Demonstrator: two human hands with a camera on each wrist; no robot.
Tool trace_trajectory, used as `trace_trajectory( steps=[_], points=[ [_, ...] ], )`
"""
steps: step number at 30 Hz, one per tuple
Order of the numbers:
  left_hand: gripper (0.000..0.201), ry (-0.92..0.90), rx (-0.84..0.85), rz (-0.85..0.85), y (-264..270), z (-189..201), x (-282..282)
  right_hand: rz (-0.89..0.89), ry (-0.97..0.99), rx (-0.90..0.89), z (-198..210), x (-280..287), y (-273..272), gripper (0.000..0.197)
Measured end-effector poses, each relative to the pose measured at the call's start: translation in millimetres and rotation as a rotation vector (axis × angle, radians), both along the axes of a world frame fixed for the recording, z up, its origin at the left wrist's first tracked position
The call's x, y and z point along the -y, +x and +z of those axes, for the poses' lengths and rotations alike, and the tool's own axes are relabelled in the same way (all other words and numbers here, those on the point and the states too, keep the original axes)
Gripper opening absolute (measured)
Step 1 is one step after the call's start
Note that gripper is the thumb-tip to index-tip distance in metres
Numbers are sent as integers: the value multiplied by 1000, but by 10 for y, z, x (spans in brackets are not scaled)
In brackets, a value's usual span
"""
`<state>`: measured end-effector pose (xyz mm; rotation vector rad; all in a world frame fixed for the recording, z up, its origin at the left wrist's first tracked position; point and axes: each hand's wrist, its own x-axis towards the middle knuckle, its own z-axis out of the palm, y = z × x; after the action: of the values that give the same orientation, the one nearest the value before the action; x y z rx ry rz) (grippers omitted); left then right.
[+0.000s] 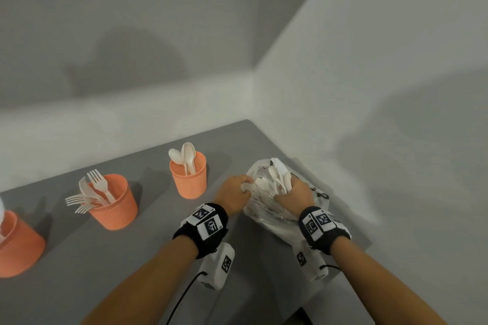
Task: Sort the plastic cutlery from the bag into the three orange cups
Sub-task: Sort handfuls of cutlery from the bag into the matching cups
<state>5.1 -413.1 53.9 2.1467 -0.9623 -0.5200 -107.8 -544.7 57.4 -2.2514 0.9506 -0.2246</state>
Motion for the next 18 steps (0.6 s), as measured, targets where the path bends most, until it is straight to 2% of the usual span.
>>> trace_trajectory(
  steps=[2,4,7,10,14,18],
  points=[
    [30,-148,-43,86,-1,85,-109,-11,35,94,84,-41,29,16],
    [25,-299,-163,194,11,147,-249,-17,69,202,218,-97,89,13],
    [17,-494,-438,332,57,225,-501,-8,183,461,543,-283,269,16],
    [10,-539,-762,414,51,309,-785,-19,391,613,755,-549,549,16],
    [24,-516,-1132,519,-10,186,-1252,84,619,617,716,-1080,893,13],
    [47,-567,-1295,643,-42,1,-1758,153,771,573,509,-1724,1116,15]
  ],
)
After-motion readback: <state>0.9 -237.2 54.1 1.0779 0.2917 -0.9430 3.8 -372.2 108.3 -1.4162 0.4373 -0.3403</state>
